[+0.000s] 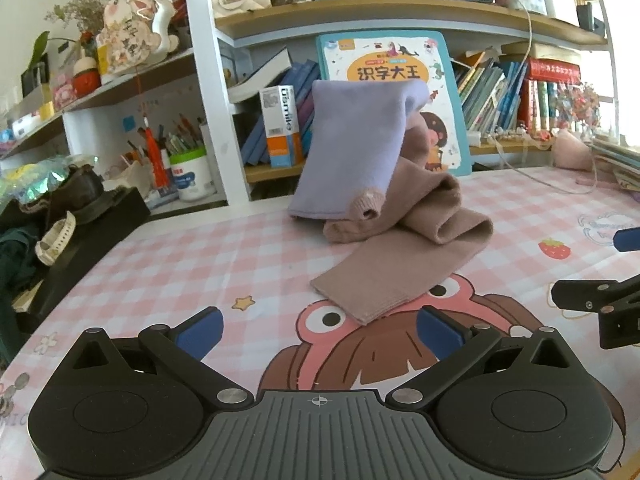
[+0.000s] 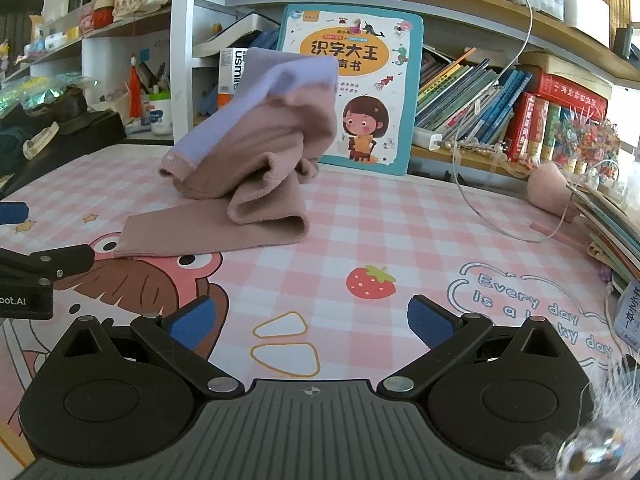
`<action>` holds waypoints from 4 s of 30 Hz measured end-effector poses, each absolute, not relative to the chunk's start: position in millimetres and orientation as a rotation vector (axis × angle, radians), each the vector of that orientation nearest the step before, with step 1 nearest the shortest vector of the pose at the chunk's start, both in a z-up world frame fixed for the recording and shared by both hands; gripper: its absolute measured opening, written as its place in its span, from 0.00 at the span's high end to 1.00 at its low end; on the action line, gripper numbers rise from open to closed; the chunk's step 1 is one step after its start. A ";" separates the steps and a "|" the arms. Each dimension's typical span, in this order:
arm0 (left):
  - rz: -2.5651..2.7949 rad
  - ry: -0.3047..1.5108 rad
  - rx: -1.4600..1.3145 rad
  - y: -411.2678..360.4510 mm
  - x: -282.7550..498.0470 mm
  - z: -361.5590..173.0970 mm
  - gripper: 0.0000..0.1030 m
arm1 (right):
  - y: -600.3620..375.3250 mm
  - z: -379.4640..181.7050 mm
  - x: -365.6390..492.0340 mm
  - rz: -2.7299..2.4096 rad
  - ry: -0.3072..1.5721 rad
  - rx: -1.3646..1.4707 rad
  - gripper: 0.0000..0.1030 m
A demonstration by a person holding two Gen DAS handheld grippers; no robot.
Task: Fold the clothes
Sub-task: 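Approach the crumpled lavender-and-pink sweater with both grippers open, then grasp the sweater shoulders with the left gripper while the right gripper grasps the other shoulder, then lift the sweater with both grippers and shake it open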
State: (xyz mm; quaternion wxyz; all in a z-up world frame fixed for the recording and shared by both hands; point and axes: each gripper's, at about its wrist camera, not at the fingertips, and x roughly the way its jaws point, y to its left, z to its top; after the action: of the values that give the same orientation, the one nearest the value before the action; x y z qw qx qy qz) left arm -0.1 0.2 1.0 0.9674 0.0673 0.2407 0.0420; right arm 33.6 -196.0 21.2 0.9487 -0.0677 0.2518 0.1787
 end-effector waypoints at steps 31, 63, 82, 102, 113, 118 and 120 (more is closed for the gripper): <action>-0.001 0.445 0.129 7.2 -4.2 14.2 0.00 | -187.9 33.5 42.3 0.488 0.488 -0.173 0.02; -0.158 0.447 -0.124 42.9 120.5 38.7 0.93 | -150.7 35.6 88.2 0.619 0.373 -0.353 0.35; -0.288 0.381 -0.233 75.3 32.1 67.7 0.59 | -122.4 47.3 67.5 0.502 0.110 -0.625 0.94; -0.146 0.462 0.467 -32.9 34.2 -4.0 0.34 | -184.1 78.5 81.9 0.386 0.188 -0.579 0.94; -0.095 0.361 0.639 -45.8 52.6 -11.1 0.88 | -209.2 62.0 80.1 0.360 0.289 -0.564 0.92; -0.076 0.311 0.405 -8.2 37.6 31.3 0.91 | -219.9 58.1 66.1 0.387 0.318 -0.519 0.94; -0.078 0.246 0.286 8.9 21.7 55.5 0.92 | -224.1 60.3 58.2 0.402 0.317 -0.486 0.95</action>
State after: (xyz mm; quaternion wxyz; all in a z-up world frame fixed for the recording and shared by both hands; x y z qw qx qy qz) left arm 21.7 8.9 55.5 0.9815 0.1421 0.1225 -0.0386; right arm 58.2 -224.1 60.3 0.9384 -0.2380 0.1554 0.1966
